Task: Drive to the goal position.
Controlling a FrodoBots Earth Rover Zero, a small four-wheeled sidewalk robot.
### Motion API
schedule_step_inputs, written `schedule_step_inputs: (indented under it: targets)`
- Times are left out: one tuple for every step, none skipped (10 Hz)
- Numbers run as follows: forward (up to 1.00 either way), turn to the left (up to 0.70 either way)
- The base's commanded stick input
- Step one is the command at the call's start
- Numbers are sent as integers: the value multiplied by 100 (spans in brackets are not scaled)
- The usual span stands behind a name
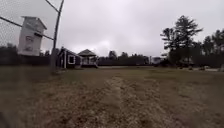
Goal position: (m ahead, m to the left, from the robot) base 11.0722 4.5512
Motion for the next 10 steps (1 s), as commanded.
schedule_step_inputs:
  targets:
    - [70,0]
    - [70,0]
    - [70,0]
    - [70,0]
    - [70,0]
    - [70,0]
    - [70,0]
    - [70,0]
    - [70,0]
    - [70,0]
